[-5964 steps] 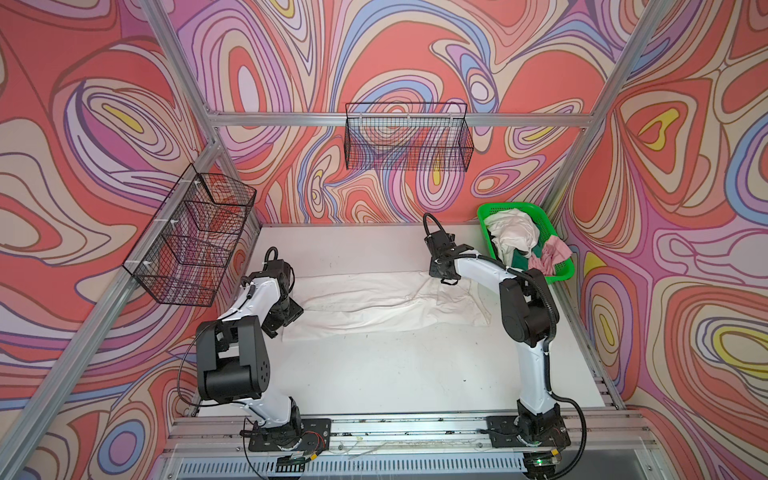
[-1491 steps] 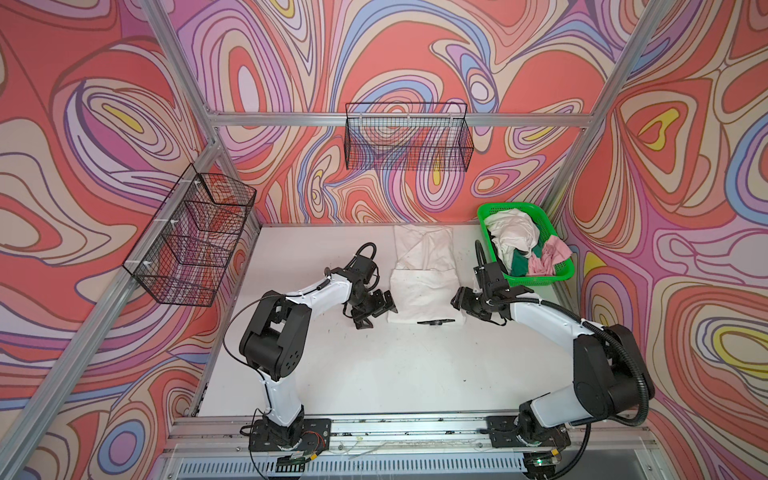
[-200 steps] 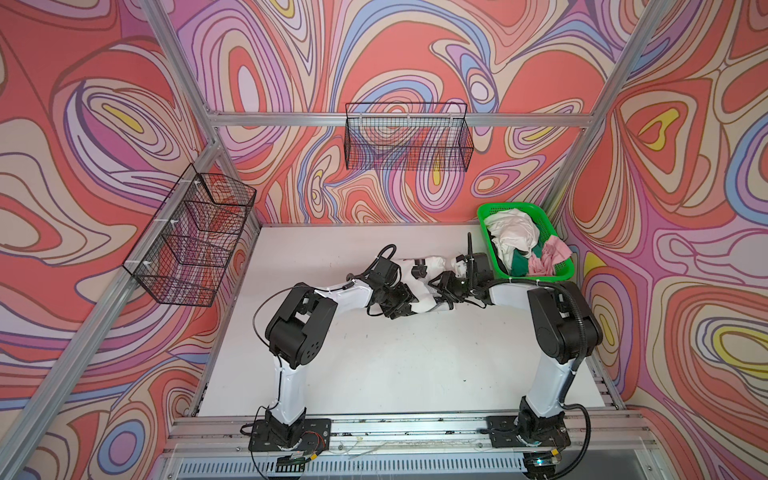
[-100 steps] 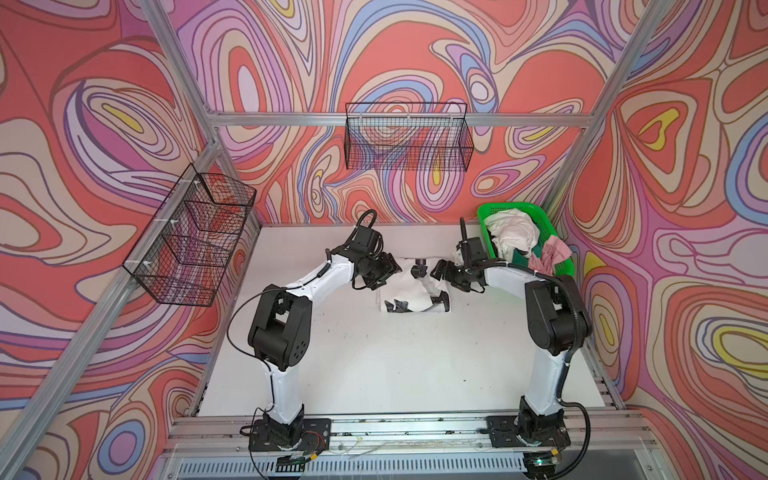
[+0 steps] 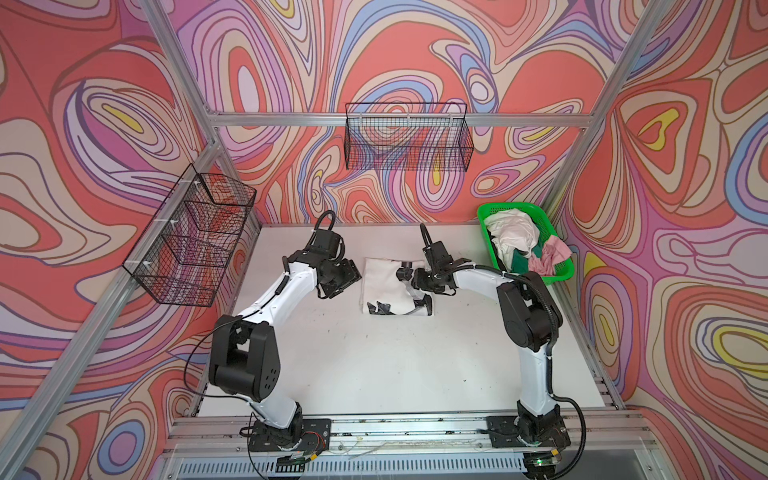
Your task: Fold and stack the t-shirts
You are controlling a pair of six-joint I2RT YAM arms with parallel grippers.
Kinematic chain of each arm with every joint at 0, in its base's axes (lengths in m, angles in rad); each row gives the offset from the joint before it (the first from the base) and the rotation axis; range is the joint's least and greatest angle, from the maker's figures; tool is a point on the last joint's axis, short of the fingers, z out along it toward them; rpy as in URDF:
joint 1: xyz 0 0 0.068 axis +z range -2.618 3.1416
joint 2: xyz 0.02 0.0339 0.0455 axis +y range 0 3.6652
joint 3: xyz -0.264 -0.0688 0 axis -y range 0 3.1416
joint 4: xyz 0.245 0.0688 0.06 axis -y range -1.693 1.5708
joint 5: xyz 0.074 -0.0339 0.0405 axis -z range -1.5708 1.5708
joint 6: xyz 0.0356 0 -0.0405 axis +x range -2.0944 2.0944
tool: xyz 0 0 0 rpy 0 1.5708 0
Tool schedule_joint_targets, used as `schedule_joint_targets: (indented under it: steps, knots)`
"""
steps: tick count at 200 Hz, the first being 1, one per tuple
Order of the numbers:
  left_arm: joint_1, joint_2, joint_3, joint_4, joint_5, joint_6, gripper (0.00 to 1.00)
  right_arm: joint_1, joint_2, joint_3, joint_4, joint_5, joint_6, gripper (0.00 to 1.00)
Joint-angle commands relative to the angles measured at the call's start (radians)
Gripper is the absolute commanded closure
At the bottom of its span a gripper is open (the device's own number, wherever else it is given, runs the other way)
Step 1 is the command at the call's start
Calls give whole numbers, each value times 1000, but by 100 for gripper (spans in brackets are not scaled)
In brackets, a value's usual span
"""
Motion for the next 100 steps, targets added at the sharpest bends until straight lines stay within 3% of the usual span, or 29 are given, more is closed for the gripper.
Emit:
schedule_joint_targets:
  steps: [1,36,64,100]
  knots:
    - [80,-126,-101,-87,-32,45,28,108,113,23,-78,-8,43,48]
    - [188,-364,-204,-147,-134,108,28,248,187,128,-67,-2,136,48]
    - [205,-522,-237,-202,-287,145,25,355,266,228,-39,-13,222,48]
    - [205,-673,-286,-221,-400,153,21,453,450,514,-131,-29,260,48]
